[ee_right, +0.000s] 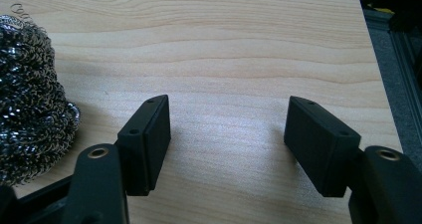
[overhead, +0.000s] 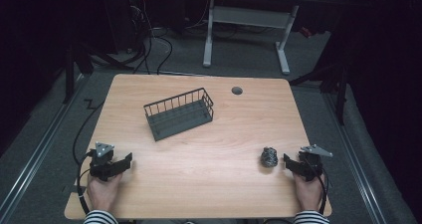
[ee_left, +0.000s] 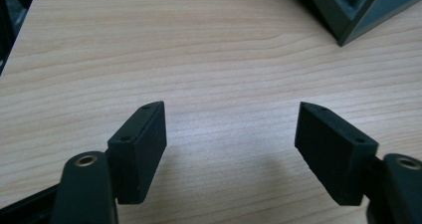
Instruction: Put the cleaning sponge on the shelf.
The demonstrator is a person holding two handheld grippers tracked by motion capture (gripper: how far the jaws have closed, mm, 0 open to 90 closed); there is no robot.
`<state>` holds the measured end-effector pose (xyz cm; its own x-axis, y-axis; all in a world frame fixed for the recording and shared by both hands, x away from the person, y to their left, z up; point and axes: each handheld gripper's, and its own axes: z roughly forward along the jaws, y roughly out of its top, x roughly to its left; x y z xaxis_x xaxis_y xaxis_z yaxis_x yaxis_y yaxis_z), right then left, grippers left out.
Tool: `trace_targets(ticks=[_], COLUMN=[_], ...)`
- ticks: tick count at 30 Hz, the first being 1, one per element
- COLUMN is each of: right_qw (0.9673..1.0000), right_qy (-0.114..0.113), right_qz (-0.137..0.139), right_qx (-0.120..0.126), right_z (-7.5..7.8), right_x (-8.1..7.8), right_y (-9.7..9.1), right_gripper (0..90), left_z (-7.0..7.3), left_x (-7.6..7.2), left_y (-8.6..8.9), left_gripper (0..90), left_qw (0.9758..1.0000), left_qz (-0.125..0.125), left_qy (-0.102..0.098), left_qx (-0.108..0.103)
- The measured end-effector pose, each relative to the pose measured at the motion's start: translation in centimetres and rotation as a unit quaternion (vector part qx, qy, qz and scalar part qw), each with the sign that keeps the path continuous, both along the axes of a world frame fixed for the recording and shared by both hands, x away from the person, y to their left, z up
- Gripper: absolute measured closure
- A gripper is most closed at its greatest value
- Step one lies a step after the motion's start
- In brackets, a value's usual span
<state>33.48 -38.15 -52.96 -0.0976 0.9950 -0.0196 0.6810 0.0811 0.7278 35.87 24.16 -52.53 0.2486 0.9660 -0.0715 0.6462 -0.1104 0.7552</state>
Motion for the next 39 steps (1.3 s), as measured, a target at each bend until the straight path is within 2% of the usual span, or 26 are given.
trace_targets(ticks=[9, 19, 23, 24, 25, 26, 27, 30, 39], right_qw=[1.0000, 1.0000, 1.0000, 1.0000, 1.0000, 1.0000, 1.0000, 1.0000, 1.0000], right_qy=[0.000, 0.001, 0.001, 0.001, 0.001, 0.001, 0.001, 0.001, 0.000], right_qz=[0.001, 0.002, 0.002, 0.002, 0.002, 0.002, 0.002, 0.002, 0.002], right_qx=[-0.001, -0.001, -0.001, -0.001, -0.001, -0.001, -0.001, -0.001, 0.000], right_z=[0.0, 0.0, 0.0, 0.0, 0.0, 0.0, 0.0, 0.0, 0.0], right_x=[0.0, 0.0, 0.0, 0.0, 0.0, 0.0, 0.0, 0.0, 0.0], right_y=[0.0, 0.0, 0.0, 0.0, 0.0, 0.0, 0.0, 0.0, 0.0], right_gripper=[34.9, 34.8, 34.8, 34.8, 34.8, 34.8, 34.8, 34.7, 34.8], left_z=[2.5, 4.6, 5.4, 5.8, 6.1, 6.1, 6.7, 7.6, 10.0], left_x=[0.9, 2.3, 2.9, 3.1, 3.3, 3.3, 3.7, 4.3, 6.4], left_y=[-1.1, -2.0, -2.2, -2.3, -2.3, -2.3, -2.7, -3.0, -4.3], left_gripper=[28.9, 27.4, 26.8, 27.1, 26.9, 27.0, 27.3, 27.6, 27.0], left_qw=[0.9995, 0.9982, 0.9974, 0.9966, 0.9960, 0.9960, 0.9959, 0.9946, 0.9942], left_qz=[-0.025, -0.052, -0.061, -0.064, -0.069, -0.069, -0.074, -0.081, -0.089], left_qy=[-0.016, -0.010, -0.013, -0.014, -0.011, -0.011, -0.014, -0.017, -0.022], left_qx=[-0.010, -0.027, -0.036, -0.051, -0.056, -0.056, -0.050, -0.061, -0.057])
